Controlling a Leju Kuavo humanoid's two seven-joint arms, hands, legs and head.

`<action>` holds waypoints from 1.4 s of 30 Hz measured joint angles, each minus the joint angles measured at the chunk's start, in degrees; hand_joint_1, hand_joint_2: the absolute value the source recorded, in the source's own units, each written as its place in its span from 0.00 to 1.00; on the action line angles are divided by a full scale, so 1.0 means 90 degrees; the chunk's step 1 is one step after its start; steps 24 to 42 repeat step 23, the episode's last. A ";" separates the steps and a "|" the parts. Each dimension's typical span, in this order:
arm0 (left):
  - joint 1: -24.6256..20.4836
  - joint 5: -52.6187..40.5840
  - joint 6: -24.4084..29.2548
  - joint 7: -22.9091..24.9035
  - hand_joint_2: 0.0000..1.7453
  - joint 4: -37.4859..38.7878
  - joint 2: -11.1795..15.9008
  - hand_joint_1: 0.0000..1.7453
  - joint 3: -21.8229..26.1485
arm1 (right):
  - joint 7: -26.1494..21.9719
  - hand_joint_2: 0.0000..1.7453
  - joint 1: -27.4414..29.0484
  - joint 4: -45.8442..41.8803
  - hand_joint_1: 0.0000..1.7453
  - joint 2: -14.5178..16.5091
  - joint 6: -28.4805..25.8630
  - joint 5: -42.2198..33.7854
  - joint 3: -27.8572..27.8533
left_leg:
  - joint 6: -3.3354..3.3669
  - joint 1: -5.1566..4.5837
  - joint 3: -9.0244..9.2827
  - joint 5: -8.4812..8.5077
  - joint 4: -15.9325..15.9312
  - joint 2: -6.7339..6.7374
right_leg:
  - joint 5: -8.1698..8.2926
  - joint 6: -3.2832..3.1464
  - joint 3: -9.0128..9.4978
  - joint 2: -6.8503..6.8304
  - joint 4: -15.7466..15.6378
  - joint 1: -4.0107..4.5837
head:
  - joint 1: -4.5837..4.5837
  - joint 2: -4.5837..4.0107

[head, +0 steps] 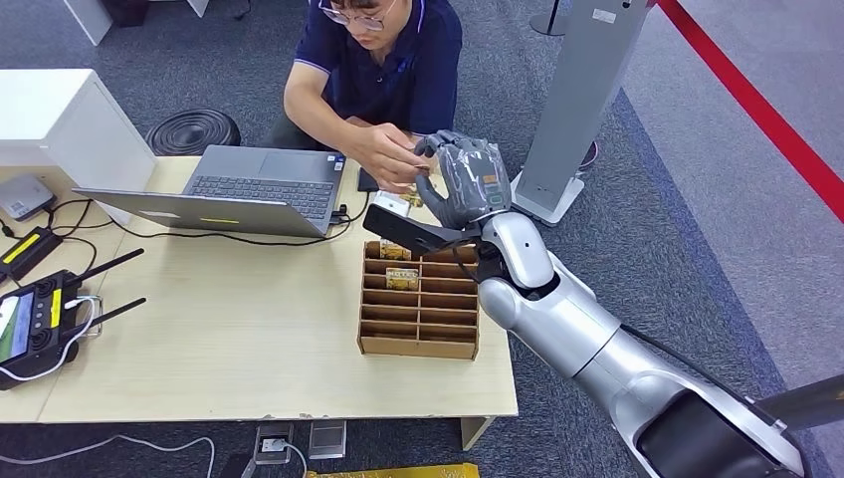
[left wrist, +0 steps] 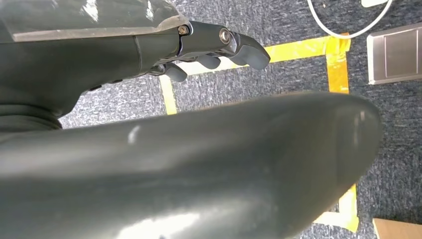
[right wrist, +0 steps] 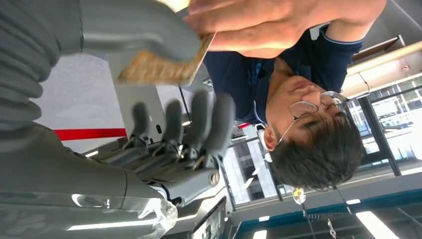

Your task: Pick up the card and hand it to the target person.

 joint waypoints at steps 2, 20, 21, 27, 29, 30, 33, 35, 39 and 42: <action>0.0000 0.0004 -0.0011 -0.0030 0.00 0.0000 0.0000 0.00 0.0000 | 0.0015 1.00 0.0002 -0.0001 0.00 0.0000 0.0001 -0.0017 0.0000 | 0.0000 0.0000 0.0000 0.0000 0.0000 0.0000 | 0.0000 0.0000 0.0000 0.0000 0.0000 0.0000 | -0.0001 0.0000; 0.0222 0.0351 0.0269 -0.0037 0.00 0.0000 0.0002 0.00 0.0008 | -0.0285 1.00 0.1603 -0.1789 0.00 -0.0382 -0.0767 -0.2381 -0.0571 | 0.0000 0.0000 0.0006 -0.0001 0.0000 0.0001 | 0.0000 0.0000 0.0000 0.0001 -0.0006 0.0000 | 0.0001 0.0000; 0.0227 0.0366 0.0285 -0.0029 0.00 0.0000 0.0002 0.00 0.0010 | -0.0305 1.00 0.1764 -0.1955 0.00 -0.0435 -0.0778 -0.2516 -0.0642 | 0.0000 0.0000 0.0007 -0.0001 0.0000 0.0001 | 0.0000 0.0000 0.0000 0.0002 -0.0006 0.0000 | 0.0001 0.0000; 0.0232 0.0385 0.0304 -0.0026 0.00 0.0000 0.0002 0.00 0.0013 | -0.0305 1.00 0.1992 -0.2191 0.00 -0.0515 -0.0784 -0.2659 -0.0748 | 0.0000 0.0000 0.0007 -0.0001 0.0000 0.0001 | 0.0000 0.0000 0.0000 0.0002 -0.0006 0.0000 | -0.0001 0.0000; 0.0232 0.0385 0.0304 -0.0026 0.00 0.0000 0.0002 0.00 0.0013 | -0.0305 1.00 0.1992 -0.2191 0.00 -0.0515 -0.0784 -0.2659 -0.0748 | 0.0000 0.0000 0.0007 -0.0001 0.0000 0.0001 | 0.0000 0.0000 0.0000 0.0002 -0.0006 0.0000 | -0.0001 0.0000; 0.0232 0.0385 0.0304 -0.0026 0.00 0.0000 0.0002 0.00 0.0013 | -0.0305 1.00 0.1992 -0.2191 0.00 -0.0515 -0.0784 -0.2659 -0.0748 | 0.0000 0.0000 0.0007 -0.0001 0.0000 0.0001 | 0.0000 0.0000 0.0000 0.0002 -0.0006 0.0000 | -0.0001 0.0000; 0.0232 0.0385 0.0304 -0.0026 0.00 0.0000 0.0002 0.00 0.0013 | -0.0305 1.00 0.1992 -0.2191 0.00 -0.0515 -0.0784 -0.2659 -0.0748 | 0.0000 0.0000 0.0007 -0.0001 0.0000 0.0001 | 0.0000 0.0000 0.0000 0.0002 -0.0006 0.0000 | -0.0001 0.0000; 0.0232 0.0385 0.0304 -0.0026 0.00 0.0000 0.0002 0.00 0.0013 | -0.0305 1.00 0.1992 -0.2191 0.00 -0.0515 -0.0784 -0.2659 -0.0748 | 0.0000 0.0000 0.0007 -0.0001 0.0000 0.0001 | 0.0000 0.0000 0.0000 0.0002 -0.0006 0.0000 | -0.0001 0.0000; 0.0232 0.0385 0.0304 -0.0026 0.00 0.0000 0.0002 0.00 0.0013 | -0.0305 1.00 0.1992 -0.2191 0.00 -0.0515 -0.0784 -0.2659 -0.0748 | 0.0000 0.0000 0.0007 -0.0001 0.0000 0.0001 | 0.0000 0.0000 0.0000 0.0002 -0.0006 0.0000 | -0.0001 0.0000; 0.0232 0.0385 0.0304 -0.0026 0.00 0.0000 0.0002 0.00 0.0013 | -0.0305 1.00 0.1992 -0.2191 0.00 -0.0515 -0.0784 -0.2659 -0.0748 | 0.0000 0.0000 0.0007 -0.0001 0.0000 0.0001 | 0.0000 0.0000 0.0000 0.0002 -0.0006 0.0000 | -0.0001 0.0000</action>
